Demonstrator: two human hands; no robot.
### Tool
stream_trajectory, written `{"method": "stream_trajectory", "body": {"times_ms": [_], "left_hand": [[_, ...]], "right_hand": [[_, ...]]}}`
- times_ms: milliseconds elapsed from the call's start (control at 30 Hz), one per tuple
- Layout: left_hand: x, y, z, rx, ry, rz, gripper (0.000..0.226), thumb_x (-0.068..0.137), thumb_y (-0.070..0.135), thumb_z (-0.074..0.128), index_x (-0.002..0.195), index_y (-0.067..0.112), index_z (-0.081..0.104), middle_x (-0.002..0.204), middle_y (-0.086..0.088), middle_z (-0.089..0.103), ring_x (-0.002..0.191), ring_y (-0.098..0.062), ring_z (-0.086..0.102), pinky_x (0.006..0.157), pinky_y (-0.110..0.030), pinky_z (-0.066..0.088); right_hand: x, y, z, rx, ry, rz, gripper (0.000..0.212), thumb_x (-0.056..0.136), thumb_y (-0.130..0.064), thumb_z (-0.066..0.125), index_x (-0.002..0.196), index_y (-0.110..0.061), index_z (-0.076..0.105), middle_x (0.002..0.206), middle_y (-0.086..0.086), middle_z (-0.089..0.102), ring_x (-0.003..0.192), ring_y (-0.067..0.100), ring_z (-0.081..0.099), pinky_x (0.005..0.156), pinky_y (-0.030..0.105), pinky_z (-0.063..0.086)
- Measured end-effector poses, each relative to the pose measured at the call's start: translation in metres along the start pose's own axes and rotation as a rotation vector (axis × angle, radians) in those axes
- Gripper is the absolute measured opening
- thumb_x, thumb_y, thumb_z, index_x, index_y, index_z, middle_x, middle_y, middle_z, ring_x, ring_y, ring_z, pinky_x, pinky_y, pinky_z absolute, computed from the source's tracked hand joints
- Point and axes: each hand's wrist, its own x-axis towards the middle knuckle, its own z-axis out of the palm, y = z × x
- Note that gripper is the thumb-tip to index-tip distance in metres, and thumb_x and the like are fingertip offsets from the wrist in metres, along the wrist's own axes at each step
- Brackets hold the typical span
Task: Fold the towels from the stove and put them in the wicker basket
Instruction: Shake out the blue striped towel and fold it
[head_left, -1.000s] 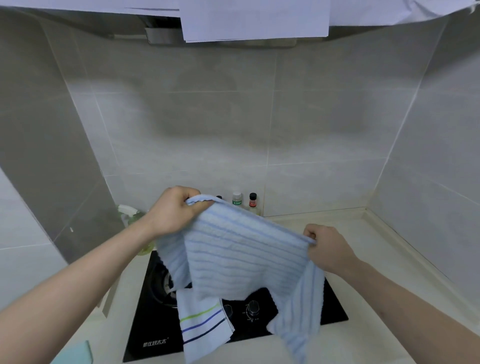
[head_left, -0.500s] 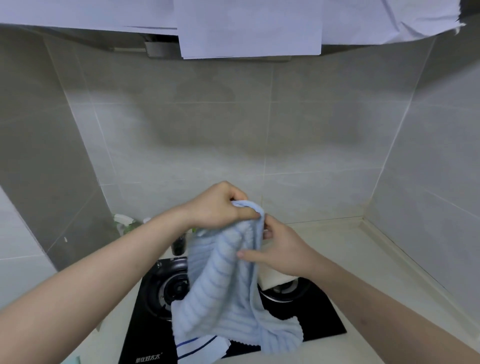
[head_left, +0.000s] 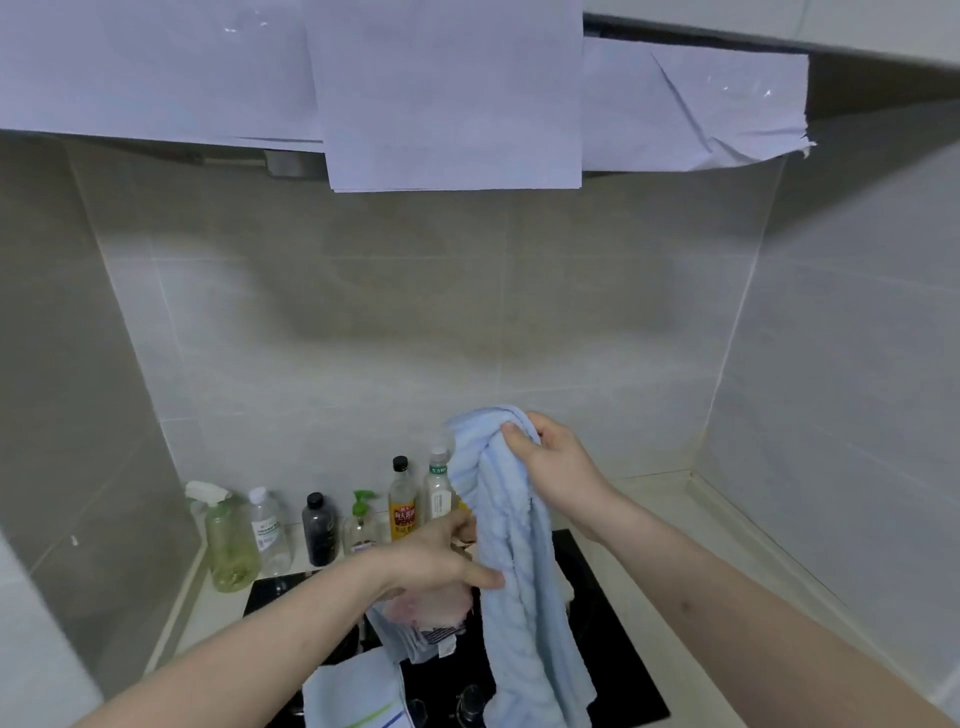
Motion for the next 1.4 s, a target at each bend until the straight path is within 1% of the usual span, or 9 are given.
{"method": "stream_trajectory", "body": {"times_ms": [167,400,567,700,867,967,1167,1267,1400], "left_hand": [[0.021,0.005,-0.001,-0.129,0.004,0.033,0.04,0.086,0.02,0.082,0.124,0.025,0.068,0.117,0.014,0.075,0.109,-0.002,0.069,0.094,-0.022,0.055],[0.031,0.042,-0.048,-0.106,0.28,0.173,0.004,0.087,0.017,0.078,0.088,0.019,0.074,0.074,0.013,0.074,0.071,-0.005,0.069,0.063,-0.017,0.054],[0.044,0.096,-0.064,0.013,0.272,0.203,0.018,0.087,0.018,0.077,0.105,0.015,0.076,0.1,0.0,0.079,0.09,-0.015,0.074,0.078,-0.027,0.056],[0.059,0.144,-0.063,0.18,0.283,0.207,0.042,0.077,0.038,0.089,0.1,0.012,0.065,0.095,-0.002,0.077,0.086,-0.018,0.075,0.078,-0.034,0.058],[0.078,0.192,-0.06,0.288,0.212,0.148,0.029,0.076,0.037,0.082,0.098,0.023,0.071,0.099,0.004,0.077,0.093,-0.017,0.074,0.086,-0.034,0.058],[0.09,0.222,-0.044,0.389,0.248,0.169,0.011,0.08,0.023,0.076,0.082,0.02,0.065,0.082,0.006,0.068,0.077,-0.013,0.065,0.069,-0.025,0.05],[0.126,0.277,0.007,0.494,0.285,0.193,0.012,0.083,0.02,0.074,0.078,0.02,0.063,0.075,0.006,0.064,0.068,-0.012,0.059,0.062,-0.023,0.046],[0.137,0.291,0.024,0.45,0.309,0.167,0.013,0.081,0.024,0.076,0.073,0.023,0.065,0.07,0.009,0.065,0.066,-0.012,0.061,0.063,-0.023,0.047],[0.139,0.298,0.04,0.283,0.386,0.168,0.01,0.083,0.026,0.075,0.075,0.021,0.071,0.073,0.005,0.073,0.067,-0.015,0.068,0.062,-0.025,0.053]], "right_hand": [[0.008,-0.008,-0.022,-0.093,0.035,-0.035,0.034,0.097,-0.042,0.054,0.101,-0.012,0.068,0.102,0.014,0.072,0.085,0.014,0.062,0.077,0.033,0.049],[0.016,0.014,-0.103,-0.218,0.328,-0.066,0.016,0.098,-0.021,0.064,0.085,-0.015,0.071,0.071,-0.005,0.066,0.062,-0.001,0.056,0.053,0.009,0.04],[0.028,0.029,-0.152,-0.152,0.319,0.068,0.017,0.102,-0.016,0.054,0.098,-0.002,0.062,0.083,0.012,0.063,0.072,0.02,0.059,0.057,0.026,0.05],[0.032,0.021,-0.19,-0.128,0.315,0.114,0.006,0.099,-0.002,0.05,0.098,-0.007,0.054,0.086,0.008,0.057,0.072,0.017,0.056,0.051,0.027,0.052],[0.057,0.019,-0.244,0.017,0.346,0.206,0.022,0.092,0.014,0.04,0.088,-0.006,0.048,0.087,0.01,0.045,0.074,0.024,0.055,0.051,0.029,0.061],[0.062,0.015,-0.267,-0.116,0.228,0.216,0.026,0.087,0.011,0.049,0.103,-0.01,0.046,0.088,0.01,0.048,0.071,0.023,0.05,0.058,0.035,0.055],[0.067,0.02,-0.277,-0.511,-0.266,0.14,0.101,0.07,-0.03,0.087,0.15,-0.041,0.027,0.137,-0.009,0.045,0.098,0.015,0.069,0.076,0.027,0.057],[0.071,0.026,-0.274,-0.527,-0.373,0.105,0.084,0.06,-0.049,0.09,0.135,-0.039,0.052,0.124,-0.017,0.062,0.105,0.004,0.068,0.096,0.032,0.056],[0.072,0.038,-0.279,-0.511,-0.434,0.075,0.039,0.071,-0.046,0.085,0.104,-0.029,0.072,0.1,-0.016,0.076,0.093,0.002,0.071,0.089,0.027,0.058]]}}
